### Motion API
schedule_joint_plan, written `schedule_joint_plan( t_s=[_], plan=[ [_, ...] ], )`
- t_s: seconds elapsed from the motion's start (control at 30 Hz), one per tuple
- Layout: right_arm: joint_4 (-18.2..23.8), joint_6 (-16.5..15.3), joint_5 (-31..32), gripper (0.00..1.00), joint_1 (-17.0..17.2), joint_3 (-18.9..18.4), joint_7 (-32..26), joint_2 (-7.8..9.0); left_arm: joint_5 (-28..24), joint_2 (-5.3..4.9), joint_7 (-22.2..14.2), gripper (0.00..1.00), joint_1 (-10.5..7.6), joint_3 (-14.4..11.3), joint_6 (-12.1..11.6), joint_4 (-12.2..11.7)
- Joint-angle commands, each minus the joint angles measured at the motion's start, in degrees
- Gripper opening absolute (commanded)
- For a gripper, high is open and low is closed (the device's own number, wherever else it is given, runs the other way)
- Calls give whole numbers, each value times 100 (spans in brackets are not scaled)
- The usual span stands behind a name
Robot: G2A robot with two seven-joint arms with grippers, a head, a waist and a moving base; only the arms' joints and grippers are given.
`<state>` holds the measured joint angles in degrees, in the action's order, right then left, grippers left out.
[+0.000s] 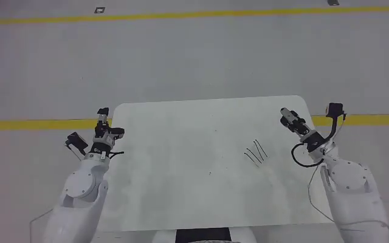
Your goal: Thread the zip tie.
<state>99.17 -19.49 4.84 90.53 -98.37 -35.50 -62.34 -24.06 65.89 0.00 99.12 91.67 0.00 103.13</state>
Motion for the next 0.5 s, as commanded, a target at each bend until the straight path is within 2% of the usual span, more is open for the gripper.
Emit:
schedule_joint_plan(
  t_s=[0.0, 0.13, 0.23, 0.3, 0.47],
  plan=[
    [-97, 1, 249, 100, -353, 29, -559, 63, 0, 0, 0, 100, 0, 0, 0, 0],
    [-92, 1, 609, 100, -933, 376, -1851, 223, 0, 0, 0, 100, 0, 0, 0, 0],
    [-225, 1, 861, 100, -1268, 773, -2489, 349, 0, 0, 0, 100, 0, 0, 0, 0],
    [-248, 1, 1247, 100, -1373, 1036, -2573, 418, 0, 0, 0, 100, 0, 0, 0, 0],
    [-248, 1, 1247, 100, -1373, 1036, -2573, 418, 0, 0, 0, 100, 0, 0, 0, 0]
  ],
)
